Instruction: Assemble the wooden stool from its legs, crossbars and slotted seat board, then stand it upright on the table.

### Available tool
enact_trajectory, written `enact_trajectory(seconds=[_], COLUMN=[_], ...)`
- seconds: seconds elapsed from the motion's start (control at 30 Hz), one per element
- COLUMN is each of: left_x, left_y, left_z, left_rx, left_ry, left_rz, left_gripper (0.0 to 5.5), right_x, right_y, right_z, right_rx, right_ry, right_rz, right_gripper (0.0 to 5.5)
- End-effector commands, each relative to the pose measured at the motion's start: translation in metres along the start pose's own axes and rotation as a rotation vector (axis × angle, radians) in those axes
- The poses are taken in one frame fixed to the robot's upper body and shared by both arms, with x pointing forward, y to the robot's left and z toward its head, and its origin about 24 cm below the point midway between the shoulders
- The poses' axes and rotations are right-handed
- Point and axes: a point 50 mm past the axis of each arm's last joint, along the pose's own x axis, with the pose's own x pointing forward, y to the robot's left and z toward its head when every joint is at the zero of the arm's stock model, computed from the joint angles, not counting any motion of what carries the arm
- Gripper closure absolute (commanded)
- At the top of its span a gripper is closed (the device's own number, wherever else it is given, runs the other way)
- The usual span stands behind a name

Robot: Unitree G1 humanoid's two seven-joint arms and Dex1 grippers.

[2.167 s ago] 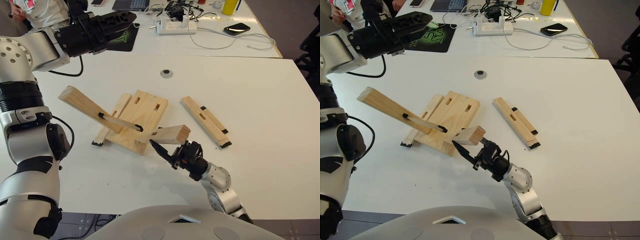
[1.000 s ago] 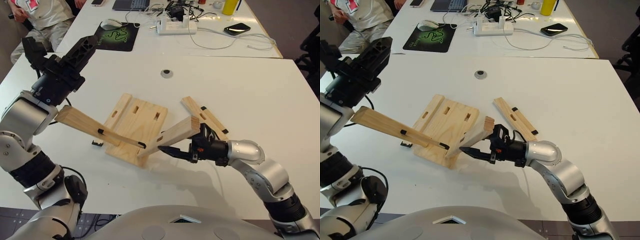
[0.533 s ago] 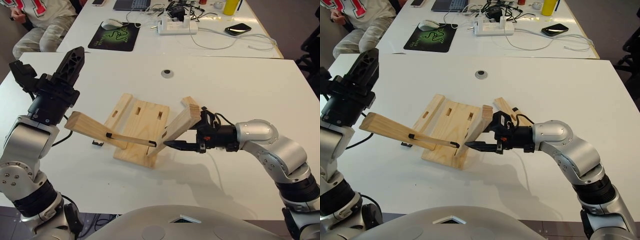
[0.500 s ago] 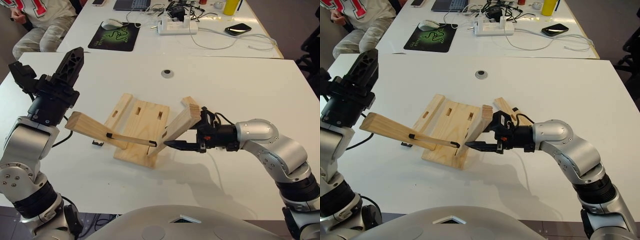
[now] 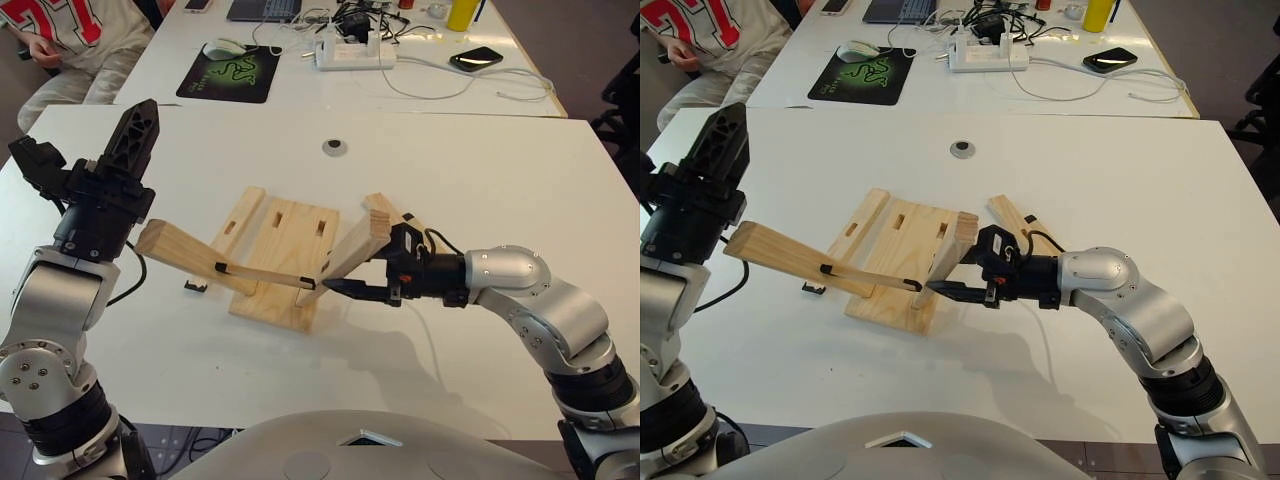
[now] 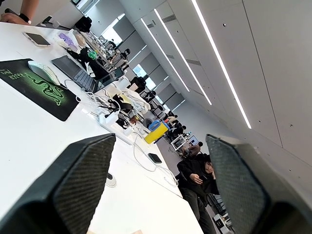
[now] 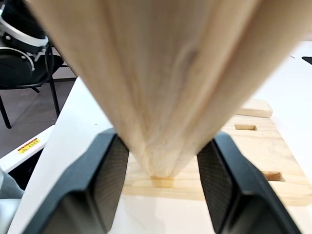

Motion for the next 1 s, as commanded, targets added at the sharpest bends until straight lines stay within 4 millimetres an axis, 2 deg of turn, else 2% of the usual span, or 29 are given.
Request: enact_trajectory(seconds=[0.03,0.13,0.33,0.47,0.6,0.77,1.0], left_x=[-0.003,-0.006,-0.020,-0.025,-0.035,-0.037,-0.033], left_y=[-0.002,-0.003,-0.006,-0.008,-0.010,-0.011,-0.010], left_z=[-0.001,-0.003,-0.007,-0.009,-0.017,-0.022,-0.022], left_rx=[0.024,0.025,0.024,0.026,0.018,0.021,0.024], left_ry=[-0.010,-0.027,-0.115,-0.151,-0.220,-0.256,-0.275], left_rz=[0.015,0.023,0.064,0.075,0.111,0.123,0.117], left_gripper=[2.05,2.05,2.05,2.05,2.05,2.05,2.05], right_x=[-0.003,-0.003,-0.004,-0.005,-0.014,-0.016,-0.013], right_y=[-0.008,-0.010,-0.027,-0.029,-0.044,-0.060,-0.060], right_z=[-0.006,-0.004,0.017,0.019,-0.001,-0.020,-0.033], right_rx=[-0.016,-0.024,-0.125,-0.130,-0.118,-0.150,-0.163], right_ry=[0.124,0.157,0.222,0.244,0.342,0.401,0.422], right_rz=[-0.062,-0.056,-0.021,0.002,-0.018,-0.044,-0.043], right_gripper=[3.45,3.45,3.45,3.45,3.45,3.45,3.45])
